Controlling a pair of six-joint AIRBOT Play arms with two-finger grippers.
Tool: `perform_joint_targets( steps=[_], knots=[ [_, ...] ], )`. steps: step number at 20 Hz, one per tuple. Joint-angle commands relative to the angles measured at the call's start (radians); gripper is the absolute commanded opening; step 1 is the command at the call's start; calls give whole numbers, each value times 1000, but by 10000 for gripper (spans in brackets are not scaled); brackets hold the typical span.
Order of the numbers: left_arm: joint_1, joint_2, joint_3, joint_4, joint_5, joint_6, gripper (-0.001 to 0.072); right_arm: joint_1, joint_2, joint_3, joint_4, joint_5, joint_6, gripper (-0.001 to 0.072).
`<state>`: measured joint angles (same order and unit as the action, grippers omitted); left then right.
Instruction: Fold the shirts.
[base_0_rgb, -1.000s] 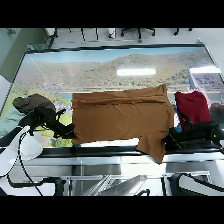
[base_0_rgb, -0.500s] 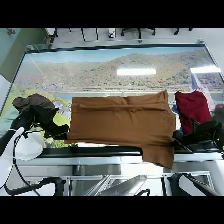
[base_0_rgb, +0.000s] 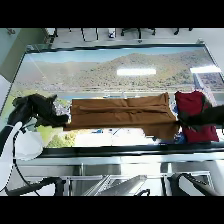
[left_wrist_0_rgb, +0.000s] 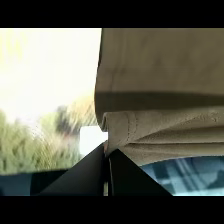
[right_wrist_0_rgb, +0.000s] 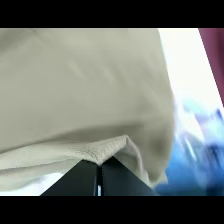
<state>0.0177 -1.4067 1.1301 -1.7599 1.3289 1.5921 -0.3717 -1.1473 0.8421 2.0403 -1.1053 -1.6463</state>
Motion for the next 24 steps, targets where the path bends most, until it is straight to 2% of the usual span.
perform_joint_targets(
  steps=[1,6,12,13,14,15,16,17,18,19,22,24],
  knots=[
    [-12,-98,205,3,-19,-21,12,100,-150,199,32,121,-3,27],
    [-43,-319,466,-6,-102,-24,13,150,-436,445,49,232,-4,28],
    [-54,-550,698,-55,-61,-23,13,164,-637,597,71,247,-8,36],
    [-60,-579,732,-77,-45,-23,13,167,-647,597,70,246,-14,63],
    [-67,-605,761,-95,-26,-23,16,166,-652,597,68,237,-34,235],
    [-69,-625,787,-102,-4,-23,166,161,-651,600,57,219,-44,349],
    [-76,-637,809,-101,26,-23,538,148,-649,616,38,174,-57,412],
    [-79,-641,831,-99,57,-23,700,128,-649,642,14,108,-60,506],
    [-79,-640,854,-99,87,-23,700,101,-649,673,-11,28,-60,618],
    [-74,-640,891,-99,124,-23,700,75,-649,693,-13,-31,-60,644],
    [-64,-629,978,-101,188,-24,700,11,-667,702,37,-153,-133,643],
    [-60,-572,930,-98,155,-24,700,-14,-702,702,99,-201,-177,643]
  ],
)
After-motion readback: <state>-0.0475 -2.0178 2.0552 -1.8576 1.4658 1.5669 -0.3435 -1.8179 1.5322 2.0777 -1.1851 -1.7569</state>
